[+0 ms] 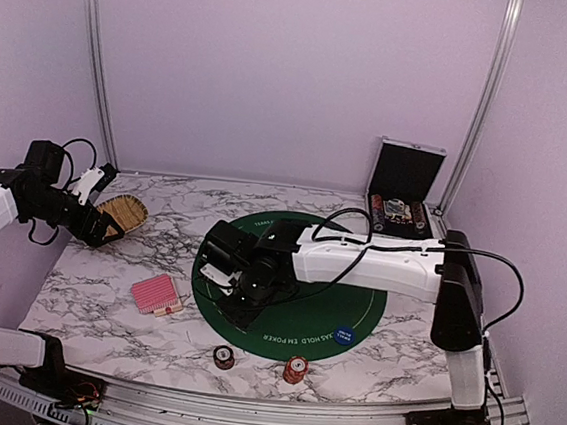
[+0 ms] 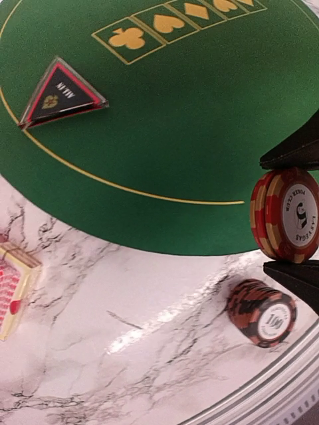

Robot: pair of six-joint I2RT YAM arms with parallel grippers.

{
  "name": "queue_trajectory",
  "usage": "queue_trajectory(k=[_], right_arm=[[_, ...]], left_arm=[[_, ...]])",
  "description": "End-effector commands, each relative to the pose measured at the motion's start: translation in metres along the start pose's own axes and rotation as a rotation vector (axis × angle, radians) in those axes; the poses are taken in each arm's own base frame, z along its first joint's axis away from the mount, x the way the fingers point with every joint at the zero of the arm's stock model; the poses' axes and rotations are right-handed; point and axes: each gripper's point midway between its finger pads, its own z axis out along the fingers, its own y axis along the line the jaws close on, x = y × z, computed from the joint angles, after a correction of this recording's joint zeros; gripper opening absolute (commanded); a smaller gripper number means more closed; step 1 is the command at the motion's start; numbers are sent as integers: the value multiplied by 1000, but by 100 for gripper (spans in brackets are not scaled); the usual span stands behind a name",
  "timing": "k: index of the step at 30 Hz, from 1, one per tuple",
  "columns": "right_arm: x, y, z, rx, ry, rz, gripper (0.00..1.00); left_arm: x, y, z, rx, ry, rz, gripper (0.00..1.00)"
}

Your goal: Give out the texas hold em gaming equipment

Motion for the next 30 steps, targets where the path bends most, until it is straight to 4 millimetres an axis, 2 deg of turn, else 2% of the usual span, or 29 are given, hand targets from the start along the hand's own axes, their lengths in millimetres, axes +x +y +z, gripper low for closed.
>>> queue_trajectory(k=[1,7,15,25,30], right_arm=[[-43,-5,24,6,-63,-27,33],[-70,-23,55,12,-94,13,33],[-76,-37,87,46,-107,48,33],[-85,-37,94,29,-133,62,35],[-84,-38,92,25,-129,66,50]], left_arm=[[-7,-3,-11,4,-19,11,99],[-8,-4,-9,16,-21,7,99],[-11,-5,-8,31,-23,6,99],[-9,-4,-7,26,-16,3,99],[-8,-5,-7,28,-15,3,99]])
